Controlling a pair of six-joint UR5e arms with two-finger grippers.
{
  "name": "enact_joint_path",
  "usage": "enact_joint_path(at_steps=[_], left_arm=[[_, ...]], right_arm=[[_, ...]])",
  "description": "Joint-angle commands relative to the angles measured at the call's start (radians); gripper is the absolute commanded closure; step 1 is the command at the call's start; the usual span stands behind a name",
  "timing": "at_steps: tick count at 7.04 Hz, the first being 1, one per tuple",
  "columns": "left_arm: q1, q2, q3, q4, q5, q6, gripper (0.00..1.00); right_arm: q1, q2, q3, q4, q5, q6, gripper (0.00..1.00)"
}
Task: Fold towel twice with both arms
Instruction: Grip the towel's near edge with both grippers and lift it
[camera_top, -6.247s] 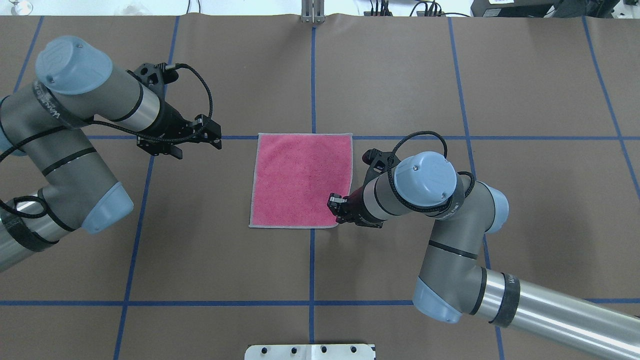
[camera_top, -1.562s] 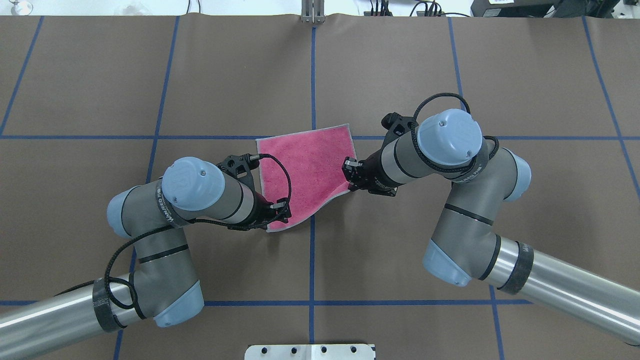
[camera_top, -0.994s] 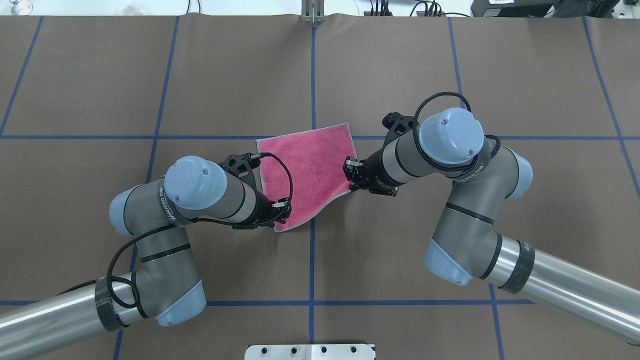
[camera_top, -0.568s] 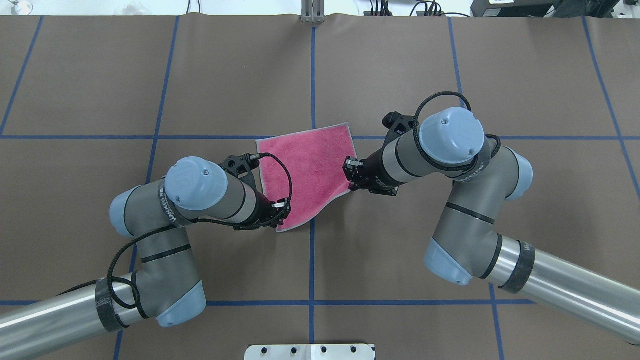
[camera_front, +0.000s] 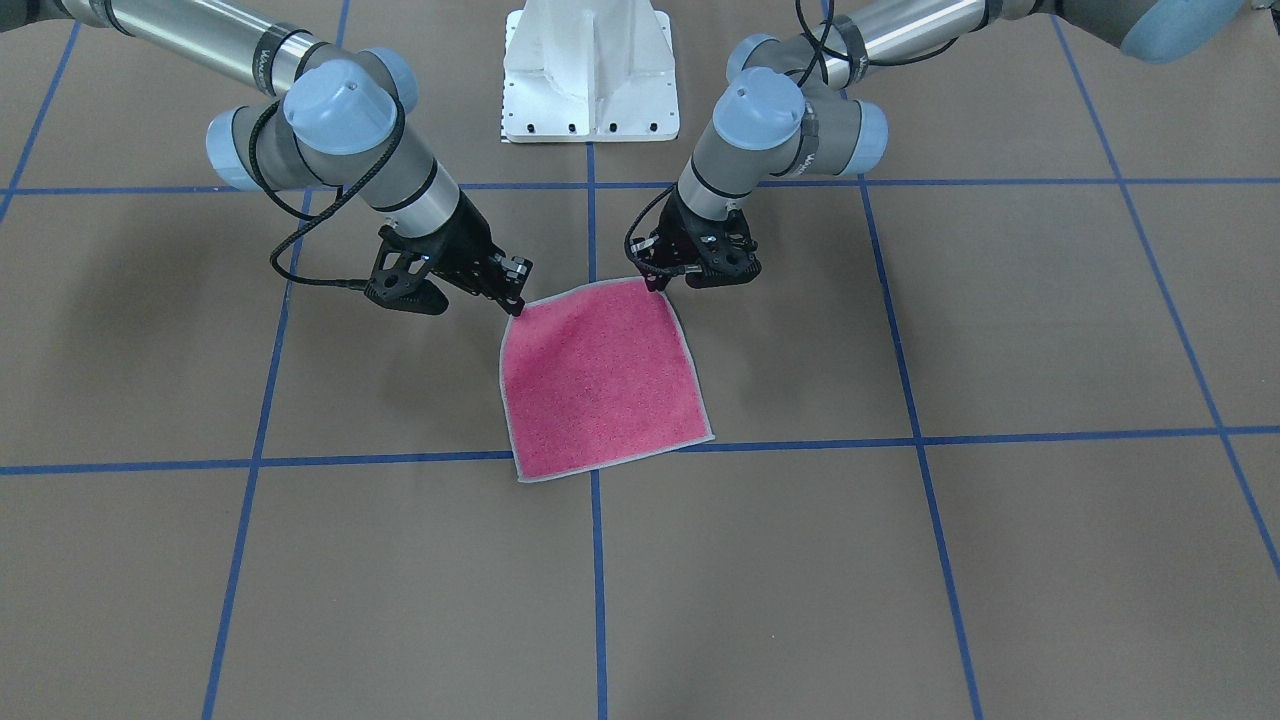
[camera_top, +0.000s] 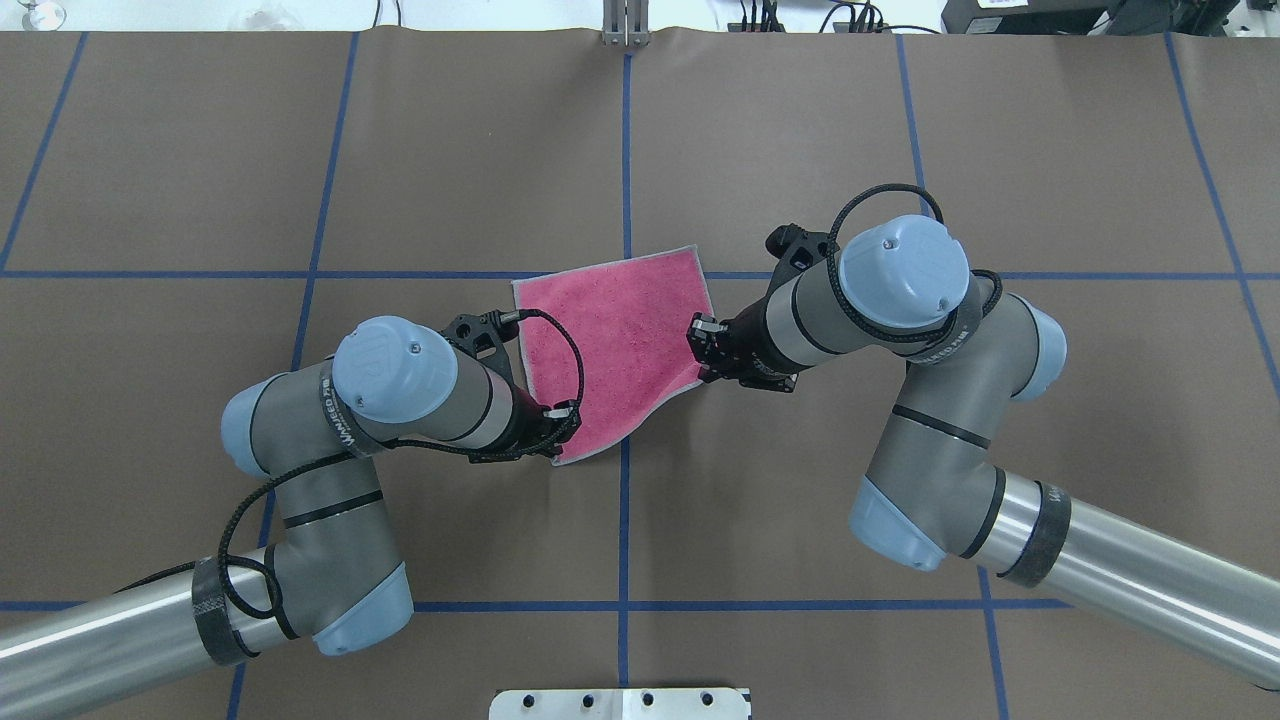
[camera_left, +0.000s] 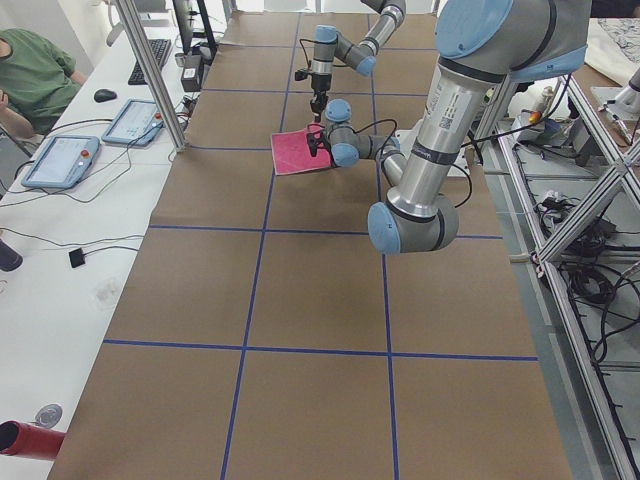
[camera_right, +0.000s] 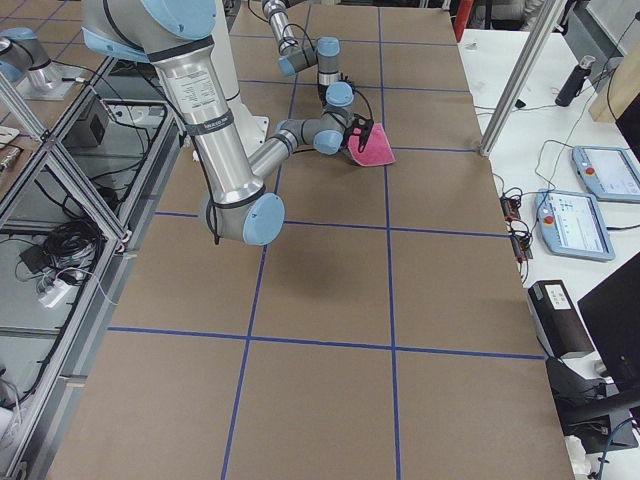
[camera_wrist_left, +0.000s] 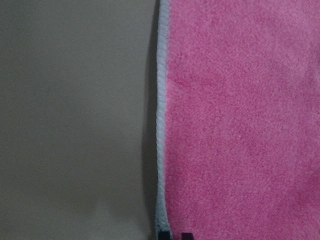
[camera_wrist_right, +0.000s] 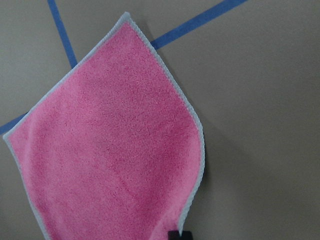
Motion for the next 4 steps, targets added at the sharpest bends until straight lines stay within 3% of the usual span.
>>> enact_joint_path(at_steps=[1,4], left_arm=[[0.0,0.0,0.0,0.0,0.0,0.0,1.0],[-0.009,0.0,-0.028,0.005,-0.003,0.0,1.0]], right_arm=[[0.0,0.0,0.001,0.0,0.0,0.0,1.0],[0.008,0.0,0.002,0.0,0.029,0.0,1.0]])
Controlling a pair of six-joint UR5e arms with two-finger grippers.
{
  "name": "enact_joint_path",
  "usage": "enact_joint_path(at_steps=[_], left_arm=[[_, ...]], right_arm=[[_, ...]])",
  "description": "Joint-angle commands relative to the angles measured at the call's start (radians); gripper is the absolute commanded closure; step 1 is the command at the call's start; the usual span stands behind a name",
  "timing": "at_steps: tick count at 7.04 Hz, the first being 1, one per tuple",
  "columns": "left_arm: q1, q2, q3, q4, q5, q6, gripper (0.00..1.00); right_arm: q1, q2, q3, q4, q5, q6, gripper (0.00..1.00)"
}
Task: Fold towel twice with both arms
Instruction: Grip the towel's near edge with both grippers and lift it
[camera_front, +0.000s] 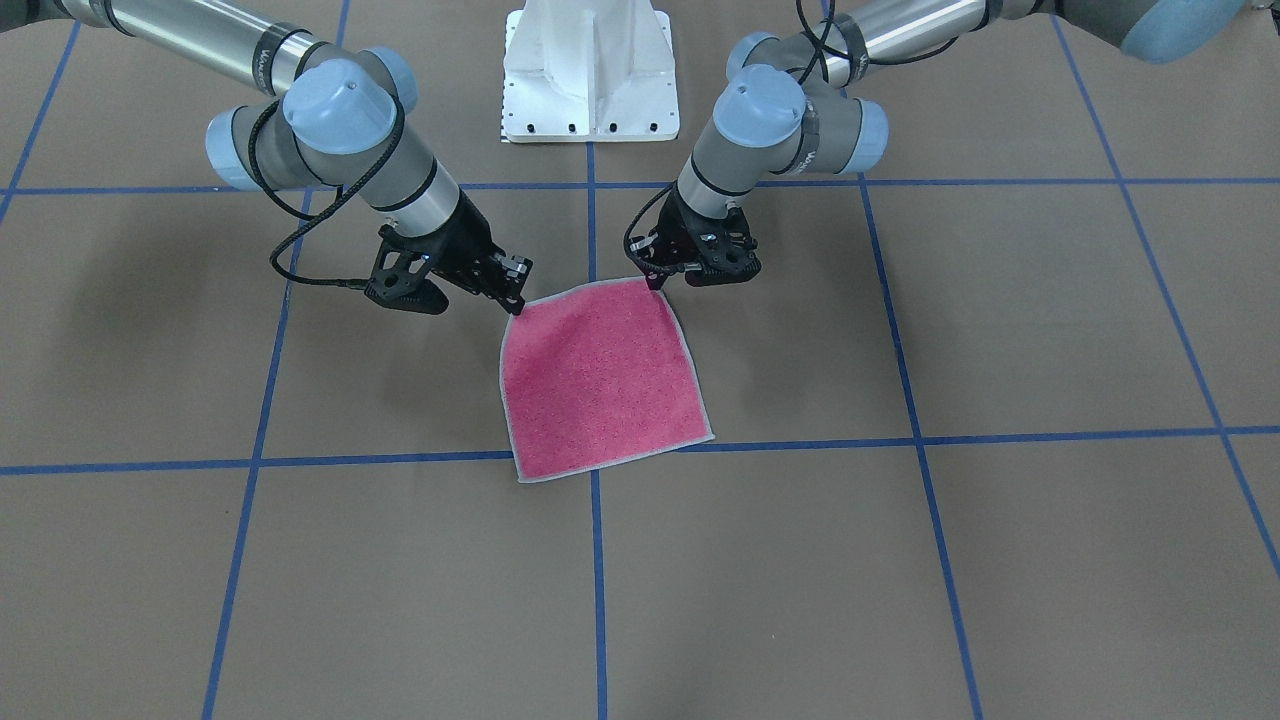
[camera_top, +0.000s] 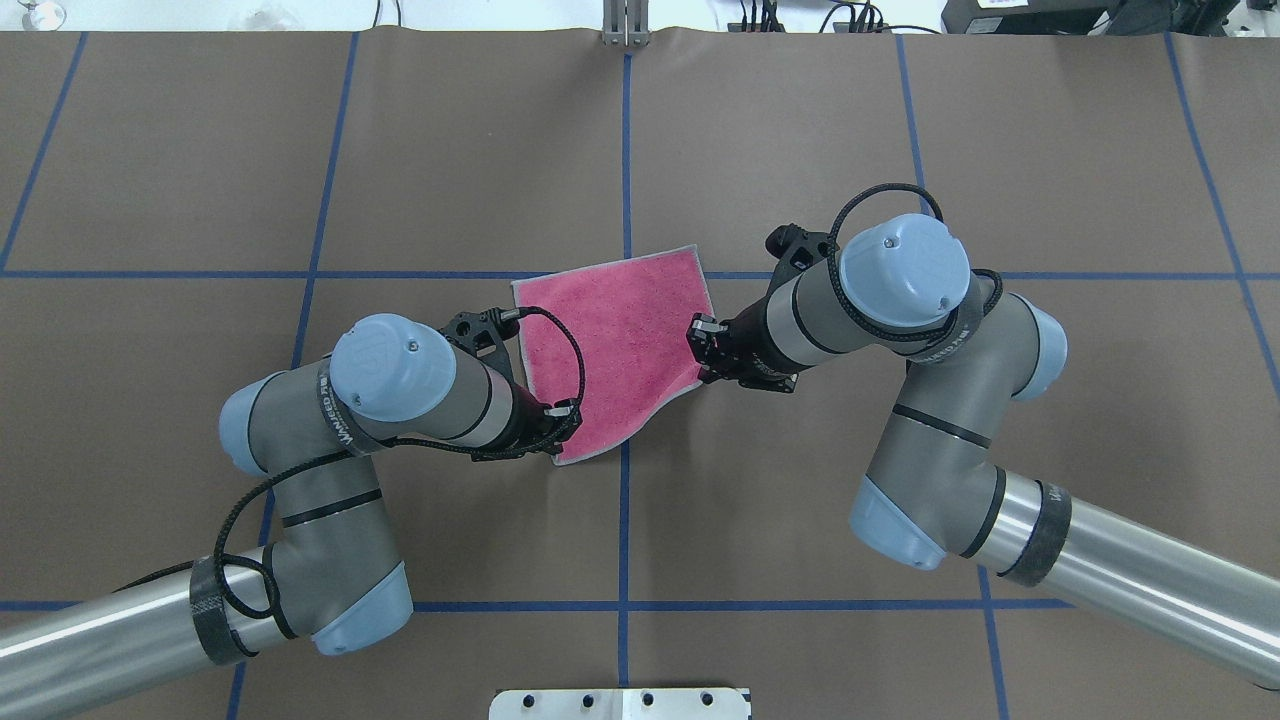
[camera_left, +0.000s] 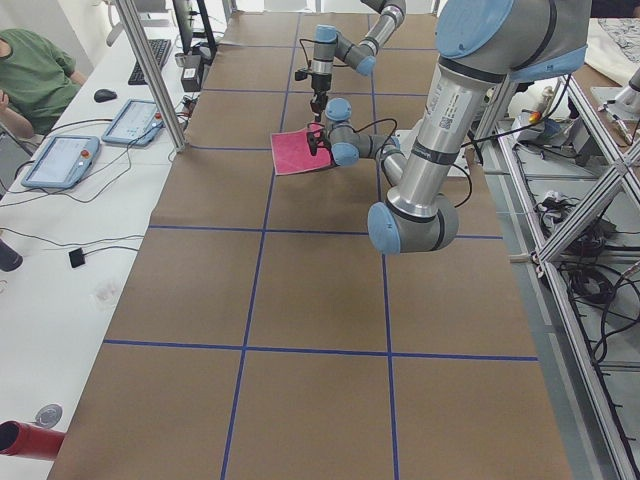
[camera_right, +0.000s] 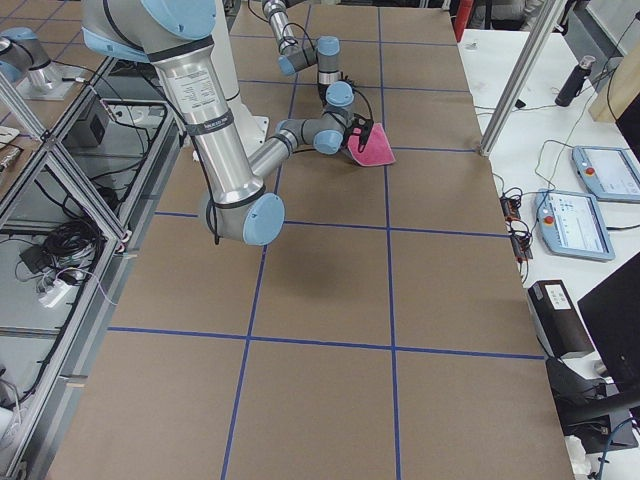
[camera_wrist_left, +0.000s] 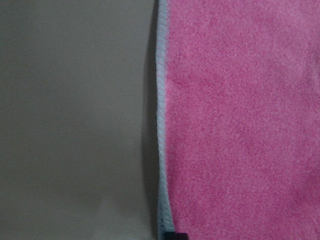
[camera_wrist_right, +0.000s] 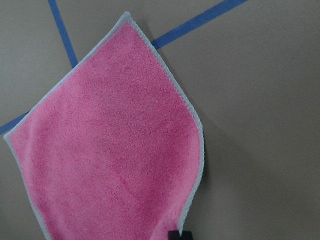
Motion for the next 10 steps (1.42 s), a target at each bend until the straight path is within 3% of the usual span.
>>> enact_joint_path(at_steps=[1,5,7,10], left_arm=[[-0.013,0.0,-0.027,0.007,-0.005,0.0,1.0],[-0.041,0.015,-0.042,0.007,-0.047,0.0,1.0],[-0.05,0.066,-0.102,0.012,-0.091,0.002,1.0],[-0.039,0.063,-0.211,0.153,-0.106,0.002,1.0]], right_arm=[[0.008,0.0,0.003,0.002,0.031,0.0,1.0],[0.01,-0.014,0.046,0.0,0.056,0.002,1.0],[0.008,-0.057,0.099,0.0,0.061,0.005,1.0],[-0.015,-0.049,0.113,0.003,0.062,0.117,1.0]])
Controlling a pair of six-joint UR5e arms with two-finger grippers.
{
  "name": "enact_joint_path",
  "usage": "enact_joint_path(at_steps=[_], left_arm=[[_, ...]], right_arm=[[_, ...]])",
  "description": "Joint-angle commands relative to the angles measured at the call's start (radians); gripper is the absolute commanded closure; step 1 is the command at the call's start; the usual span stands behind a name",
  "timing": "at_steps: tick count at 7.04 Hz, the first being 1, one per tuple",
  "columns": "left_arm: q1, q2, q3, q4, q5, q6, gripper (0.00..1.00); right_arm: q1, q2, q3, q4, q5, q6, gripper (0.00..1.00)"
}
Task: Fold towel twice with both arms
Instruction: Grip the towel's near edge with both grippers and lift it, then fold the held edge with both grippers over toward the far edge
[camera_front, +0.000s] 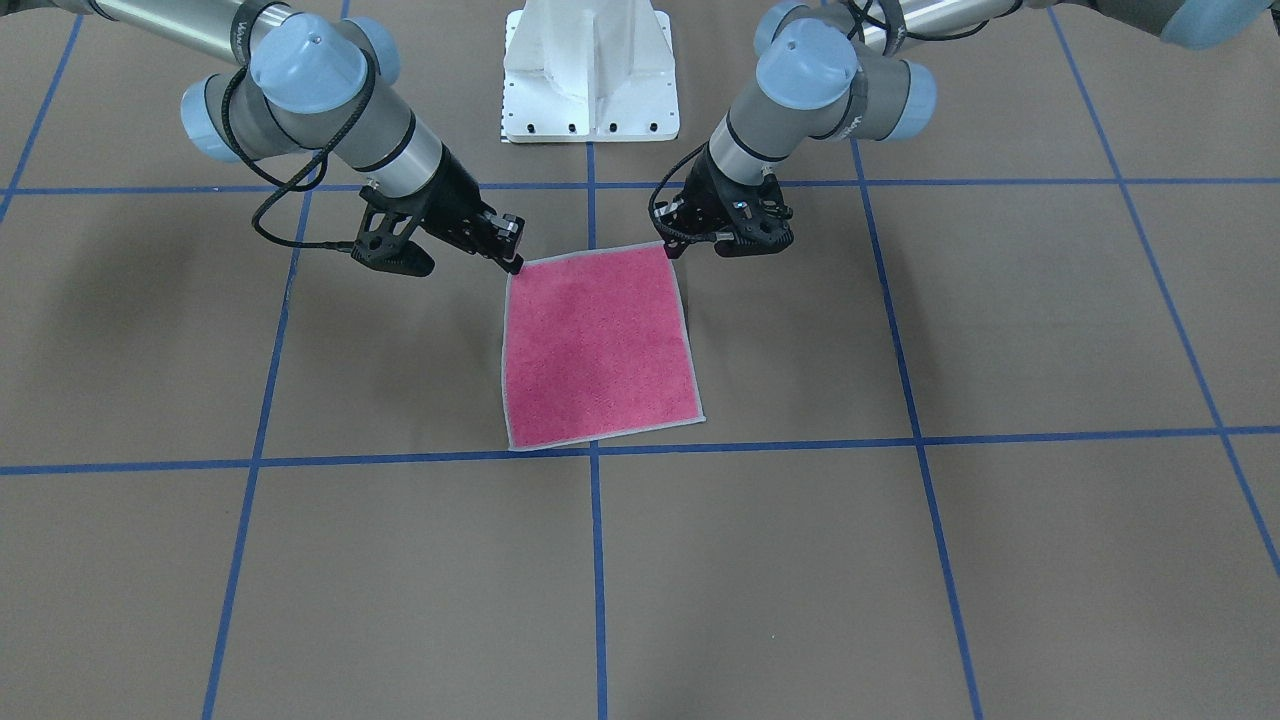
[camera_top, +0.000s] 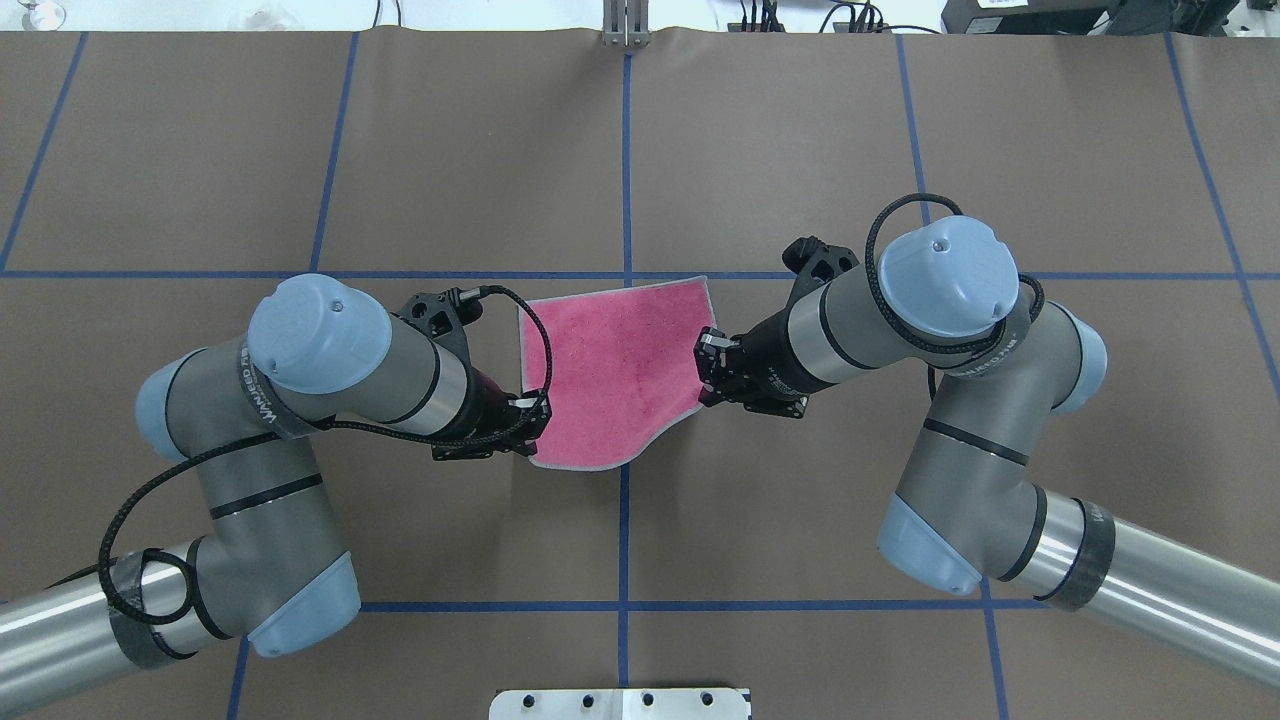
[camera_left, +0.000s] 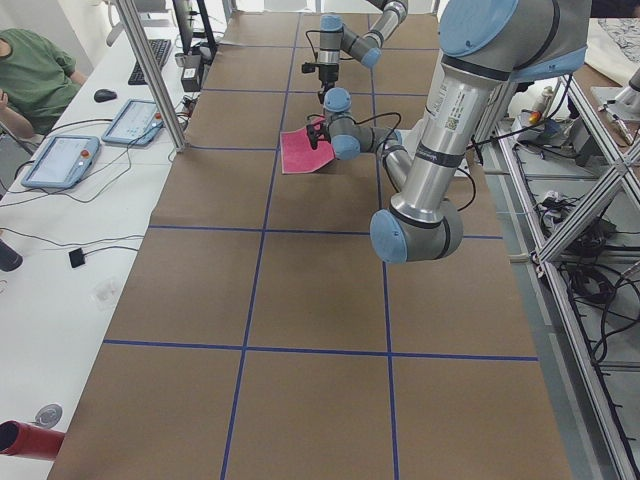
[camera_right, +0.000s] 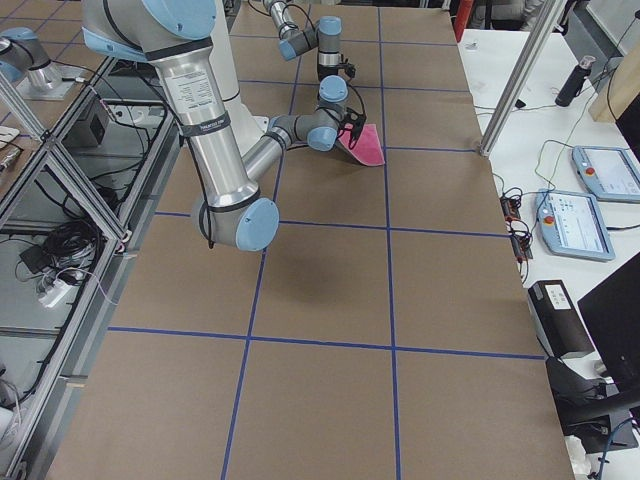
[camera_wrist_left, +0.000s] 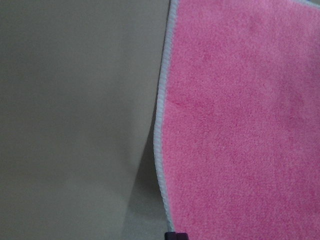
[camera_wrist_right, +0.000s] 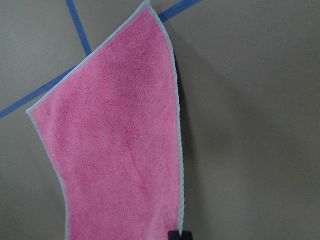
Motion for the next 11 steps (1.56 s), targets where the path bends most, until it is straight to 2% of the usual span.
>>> enact_joint_path(at_steps=[1,4,7,8,11], left_arm=[[0.009,-0.006,-0.022,0.046,-0.001,0.002,1.0],[-0.034,-0.017,0.033,0.036,0.005,0.012,1.0],[-0.082,-0.124,0.131,0.033,0.005,0.012,1.0],[-0.099,-0.126,0.138,0.033,0.005,0.014,1.0],[-0.139,-0.127,0.181,0.032,0.002,0.032,1.0]], right_arm=[[-0.008,0.002,-0.007,-0.001,0.001,0.013,1.0],[0.007,0.006,-0.042,-0.001,-0.012,0.004,1.0],[0.007,0.045,-0.107,0.014,-0.054,0.004,1.0],[0.009,0.045,-0.136,0.065,-0.062,0.004,1.0],[0.03,0.056,-0.162,0.084,-0.07,0.004,1.0]])
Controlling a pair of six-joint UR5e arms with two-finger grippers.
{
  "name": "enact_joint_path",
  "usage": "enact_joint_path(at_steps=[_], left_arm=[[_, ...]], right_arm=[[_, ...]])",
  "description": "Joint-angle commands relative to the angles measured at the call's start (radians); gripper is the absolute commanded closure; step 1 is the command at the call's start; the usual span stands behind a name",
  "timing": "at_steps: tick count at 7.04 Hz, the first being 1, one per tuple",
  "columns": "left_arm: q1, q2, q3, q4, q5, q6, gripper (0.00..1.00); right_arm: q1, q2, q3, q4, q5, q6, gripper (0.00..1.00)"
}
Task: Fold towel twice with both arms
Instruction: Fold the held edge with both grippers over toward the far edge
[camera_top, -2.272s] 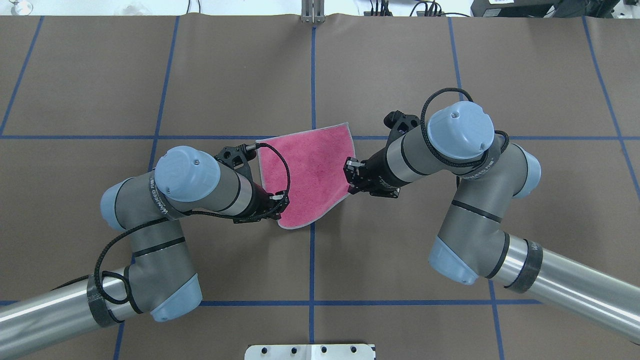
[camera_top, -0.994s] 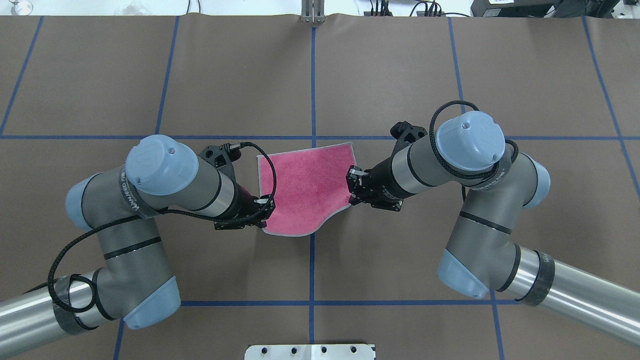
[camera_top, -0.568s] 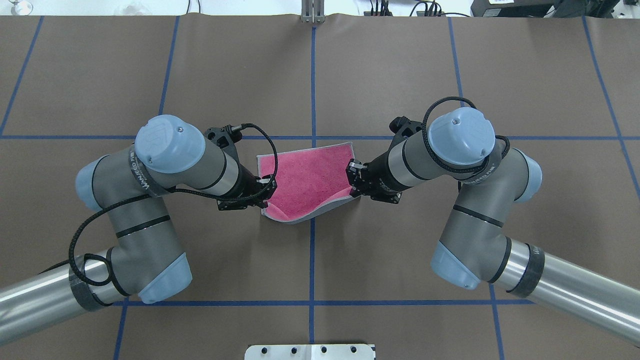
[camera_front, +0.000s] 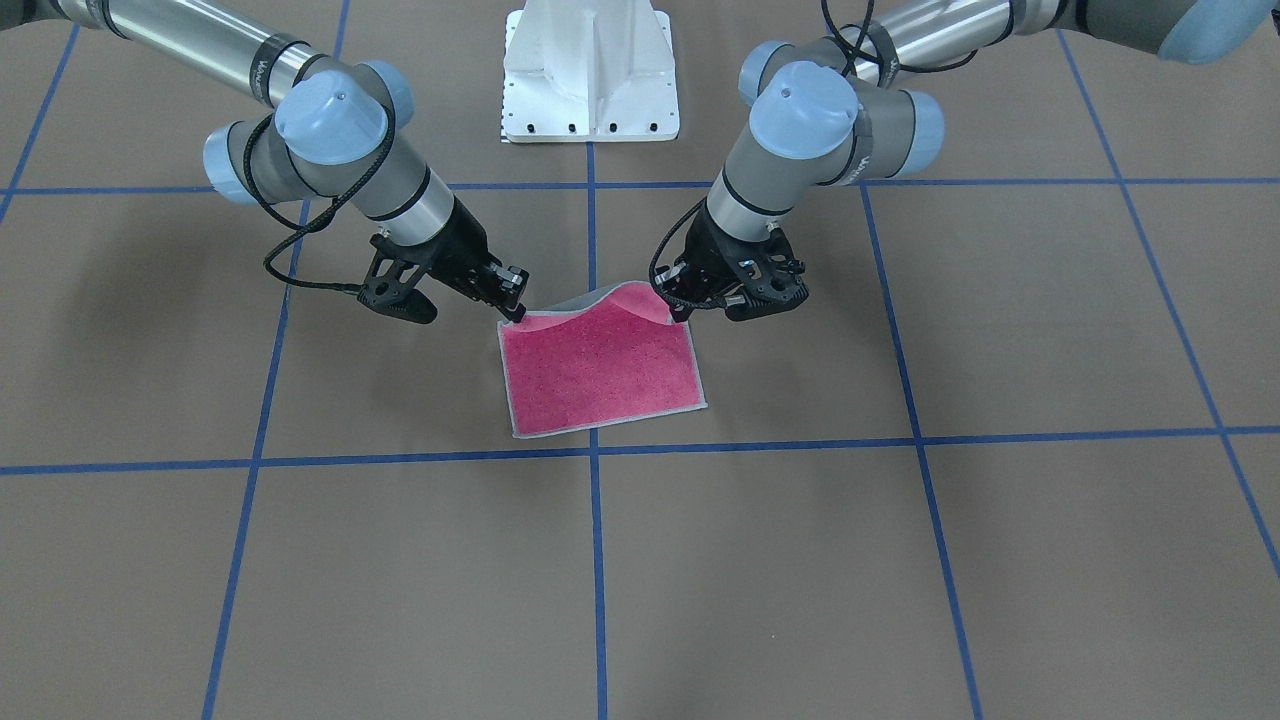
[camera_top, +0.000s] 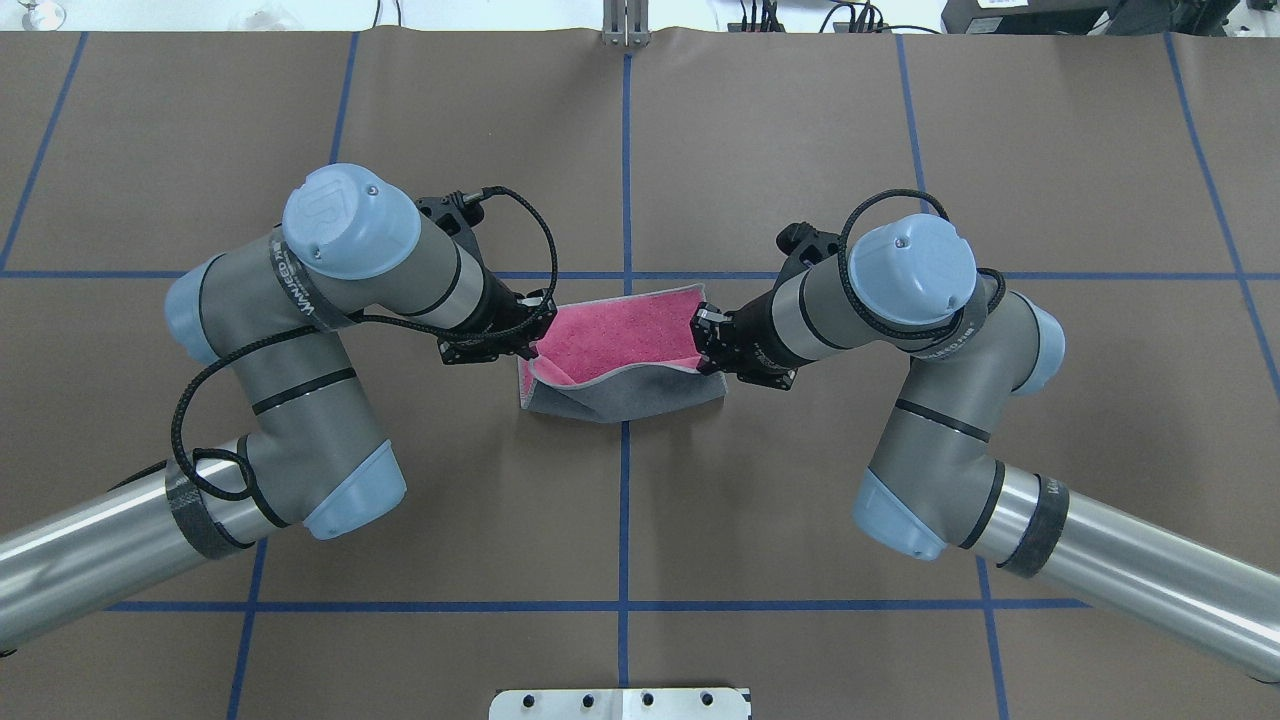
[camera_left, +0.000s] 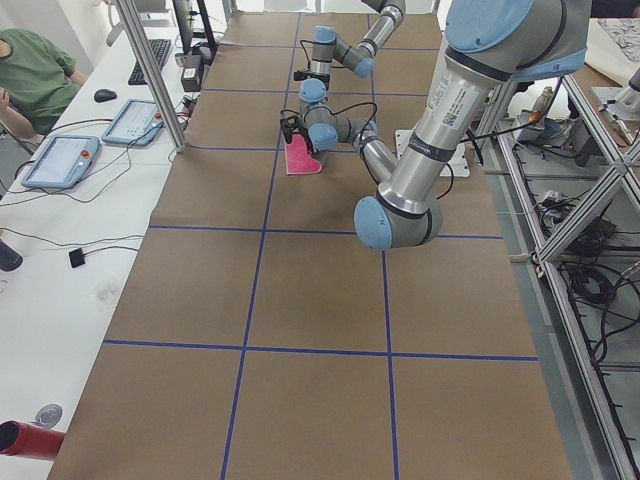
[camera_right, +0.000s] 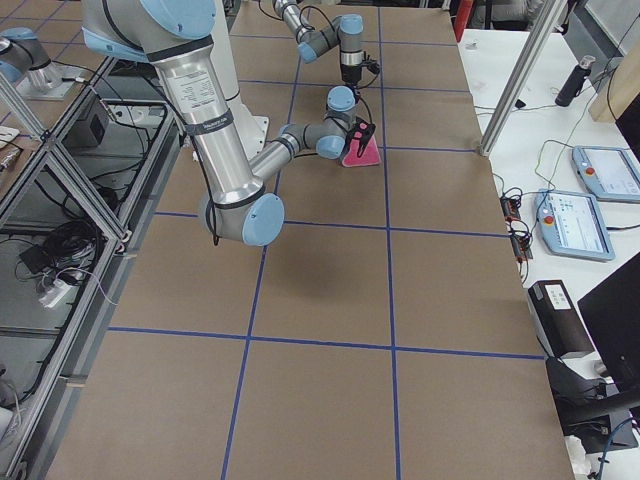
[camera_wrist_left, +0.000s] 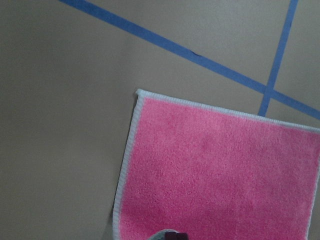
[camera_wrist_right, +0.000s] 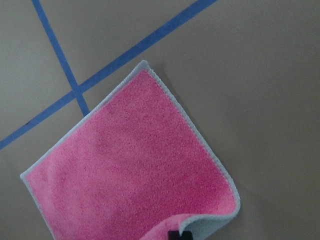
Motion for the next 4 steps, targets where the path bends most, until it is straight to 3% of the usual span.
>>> enact_joint_path(at_steps=[1,4], left_arm=[[-0.015,-0.001,0.027,0.0,0.0,0.011,1.0],[-0.014,-0.01,0.061,-0.002,0.0,0.008,1.0]], right_arm=[[0.017,0.02,-0.036,0.004,-0.003,0.0,1.0],[0.043,0.022,-0.055,0.004,-0.003,0.0,1.0]])
